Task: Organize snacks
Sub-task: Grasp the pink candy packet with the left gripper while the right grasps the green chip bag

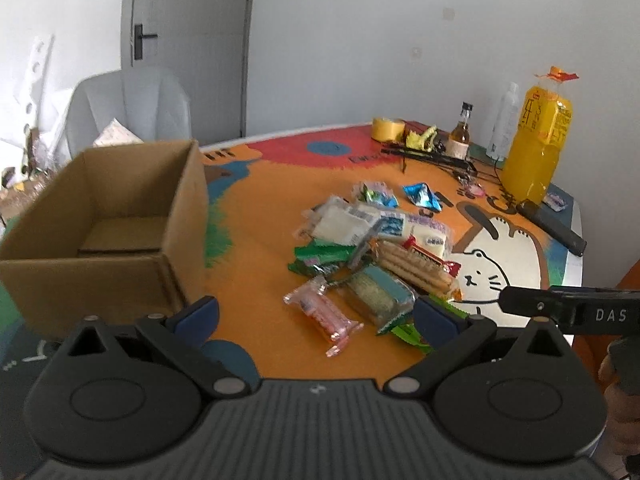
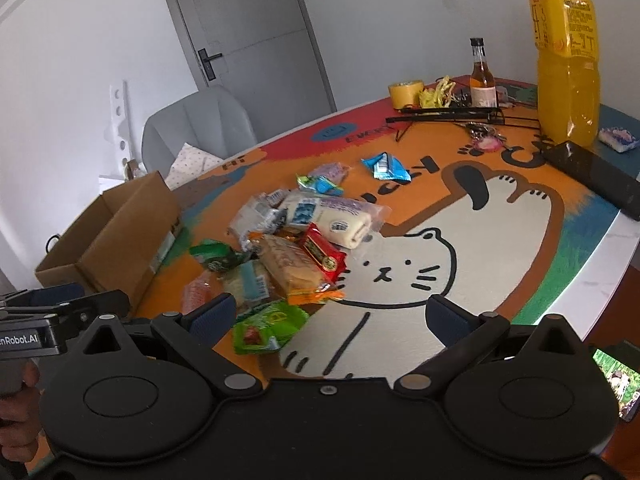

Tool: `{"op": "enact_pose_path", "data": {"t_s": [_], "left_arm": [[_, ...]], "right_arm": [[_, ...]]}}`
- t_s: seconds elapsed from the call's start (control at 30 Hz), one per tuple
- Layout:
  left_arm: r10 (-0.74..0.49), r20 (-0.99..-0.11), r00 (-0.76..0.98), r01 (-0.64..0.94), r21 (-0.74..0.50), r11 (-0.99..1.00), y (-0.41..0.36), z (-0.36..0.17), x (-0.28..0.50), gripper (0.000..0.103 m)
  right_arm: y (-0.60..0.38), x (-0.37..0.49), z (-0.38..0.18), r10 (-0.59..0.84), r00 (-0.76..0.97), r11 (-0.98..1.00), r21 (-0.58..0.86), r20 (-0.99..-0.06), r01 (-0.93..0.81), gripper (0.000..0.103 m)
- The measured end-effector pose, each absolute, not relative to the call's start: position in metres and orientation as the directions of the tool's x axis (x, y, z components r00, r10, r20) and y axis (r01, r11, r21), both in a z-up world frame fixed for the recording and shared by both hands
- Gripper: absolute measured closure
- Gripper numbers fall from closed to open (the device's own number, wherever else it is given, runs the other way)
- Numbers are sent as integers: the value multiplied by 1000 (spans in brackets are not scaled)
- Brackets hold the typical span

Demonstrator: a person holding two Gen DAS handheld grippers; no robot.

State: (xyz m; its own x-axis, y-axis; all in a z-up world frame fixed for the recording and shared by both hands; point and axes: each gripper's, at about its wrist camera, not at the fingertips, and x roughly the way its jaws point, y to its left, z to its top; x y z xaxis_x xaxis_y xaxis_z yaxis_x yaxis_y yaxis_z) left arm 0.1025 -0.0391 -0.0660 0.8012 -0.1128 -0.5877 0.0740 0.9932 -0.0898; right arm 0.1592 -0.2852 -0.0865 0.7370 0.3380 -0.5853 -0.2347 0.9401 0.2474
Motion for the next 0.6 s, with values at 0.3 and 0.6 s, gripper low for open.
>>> {"op": "enact_pose_path", "data": {"t_s": [0.3,0.6], "left_arm": [[-126,-627,769,43,-146,988,-37,-90,129,6],[-147,-666,731,34,-180,983,-43,-110,156,35]], "right_arm": [[-275,177,-108,399,689,917,282,-606,-283,1],[-264,190,-121,435,655,900,289,-618,-326,19]]}}
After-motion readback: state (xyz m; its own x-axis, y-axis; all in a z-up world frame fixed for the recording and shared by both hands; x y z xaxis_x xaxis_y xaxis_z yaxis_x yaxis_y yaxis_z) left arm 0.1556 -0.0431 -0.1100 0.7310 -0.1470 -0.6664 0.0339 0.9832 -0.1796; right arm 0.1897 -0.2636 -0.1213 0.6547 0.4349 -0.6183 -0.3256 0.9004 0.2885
